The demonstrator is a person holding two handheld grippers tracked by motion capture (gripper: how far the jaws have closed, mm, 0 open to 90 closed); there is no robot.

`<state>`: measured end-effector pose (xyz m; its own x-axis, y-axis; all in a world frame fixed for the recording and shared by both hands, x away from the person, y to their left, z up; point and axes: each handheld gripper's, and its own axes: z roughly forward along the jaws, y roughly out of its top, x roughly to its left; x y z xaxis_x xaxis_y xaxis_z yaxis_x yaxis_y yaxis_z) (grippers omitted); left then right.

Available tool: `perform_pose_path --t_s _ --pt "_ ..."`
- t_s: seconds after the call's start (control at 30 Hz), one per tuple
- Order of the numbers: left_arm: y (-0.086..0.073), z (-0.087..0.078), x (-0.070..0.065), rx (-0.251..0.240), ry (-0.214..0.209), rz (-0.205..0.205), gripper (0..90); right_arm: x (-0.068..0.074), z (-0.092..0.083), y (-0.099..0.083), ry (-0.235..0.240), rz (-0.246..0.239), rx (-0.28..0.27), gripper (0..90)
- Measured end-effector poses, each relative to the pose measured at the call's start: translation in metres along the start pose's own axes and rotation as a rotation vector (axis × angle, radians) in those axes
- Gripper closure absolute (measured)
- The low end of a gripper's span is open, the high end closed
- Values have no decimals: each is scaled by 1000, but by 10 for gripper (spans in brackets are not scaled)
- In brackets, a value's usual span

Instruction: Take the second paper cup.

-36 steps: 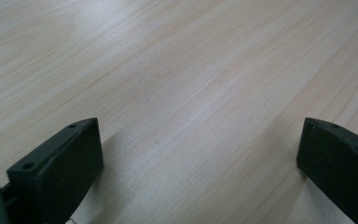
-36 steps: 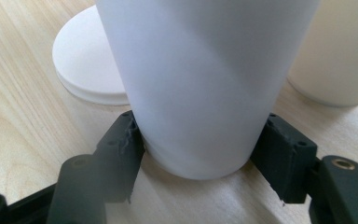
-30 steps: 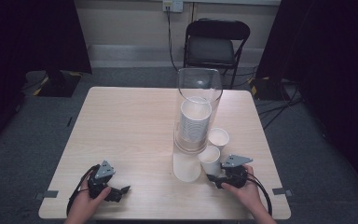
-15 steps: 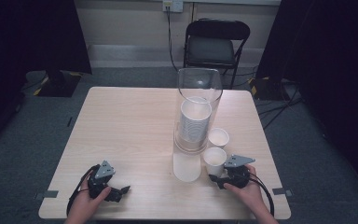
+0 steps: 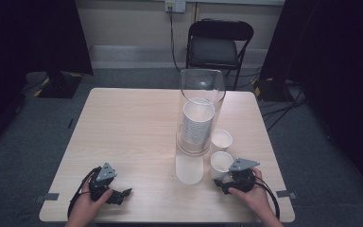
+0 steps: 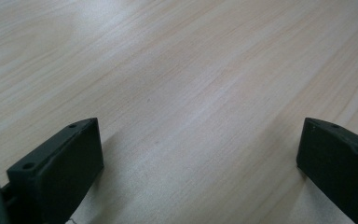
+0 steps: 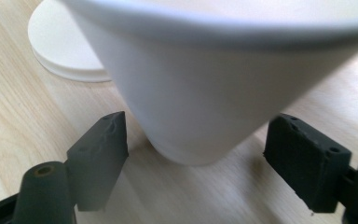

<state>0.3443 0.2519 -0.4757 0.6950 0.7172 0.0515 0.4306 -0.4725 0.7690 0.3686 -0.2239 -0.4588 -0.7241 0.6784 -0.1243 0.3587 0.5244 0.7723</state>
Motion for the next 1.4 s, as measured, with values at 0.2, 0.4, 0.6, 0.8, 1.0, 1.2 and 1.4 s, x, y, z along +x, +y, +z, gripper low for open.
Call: perform_pose_path --t_s 0.2,0.4,0.6,0.8,1.0,1.2,1.4 --pt "0 0 0 0 0 0 0 -4 -8 -7 6 46 -22 170" --pt "0 0 0 0 0 0 0 -7 -13 -6 16 66 -36 151" --pt "0 0 0 0 0 -1 0 -7 -18 -7 22 56 -11 145" --pt "0 0 0 0 0 -1 0 -9 -26 -13 28 53 -1 145" --pt "0 0 0 0 0 0 0 -16 -36 -18 28 89 -28 145" --pt "0 0 0 0 0 0 0 -19 -42 -22 26 89 -23 147" --pt "0 0 0 0 0 0 0 -20 -46 -25 26 86 -16 147"
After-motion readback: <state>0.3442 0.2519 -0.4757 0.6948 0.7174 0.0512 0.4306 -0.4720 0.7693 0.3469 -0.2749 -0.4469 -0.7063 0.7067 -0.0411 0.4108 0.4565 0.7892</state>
